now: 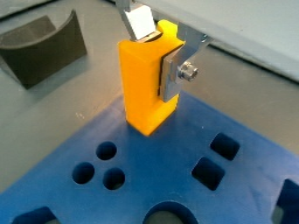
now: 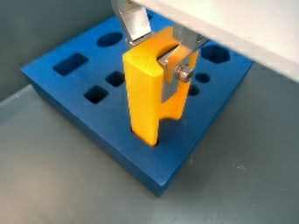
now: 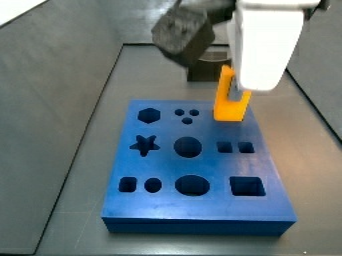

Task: Pick up the arch object. Move up. Move to above the board. Insert the arch object.
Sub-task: Insert the arch object.

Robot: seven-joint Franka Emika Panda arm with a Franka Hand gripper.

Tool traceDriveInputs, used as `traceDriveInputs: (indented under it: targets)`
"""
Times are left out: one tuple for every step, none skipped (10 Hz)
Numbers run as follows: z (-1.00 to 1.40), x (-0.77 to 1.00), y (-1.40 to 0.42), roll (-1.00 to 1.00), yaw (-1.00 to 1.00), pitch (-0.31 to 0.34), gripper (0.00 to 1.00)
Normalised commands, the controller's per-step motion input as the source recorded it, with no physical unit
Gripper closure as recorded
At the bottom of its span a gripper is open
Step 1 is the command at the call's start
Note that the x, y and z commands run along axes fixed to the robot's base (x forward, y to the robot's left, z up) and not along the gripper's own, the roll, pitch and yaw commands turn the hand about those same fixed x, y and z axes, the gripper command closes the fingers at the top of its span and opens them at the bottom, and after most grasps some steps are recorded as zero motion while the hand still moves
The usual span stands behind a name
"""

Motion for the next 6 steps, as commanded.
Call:
traceDriveInputs:
  targets:
    - [-0.49,0.09,-0.04,0.16,0.19,0.031,1.0]
    - [-0.52,0.15,-0.05,0.14,0.14,0.02,1.0]
    - [-0.51,0.24,-0.02,0.08,0.06,0.006,1.0]
    - [-0.45,0.18,0.0,0.01,0.01,0.0,1.0]
    - [-0.16,0.0,0.0,-0.13,0.0,-0.15,1.0]
    - [0.0,0.0,0.0,0.0,0.0,0.0,1.0]
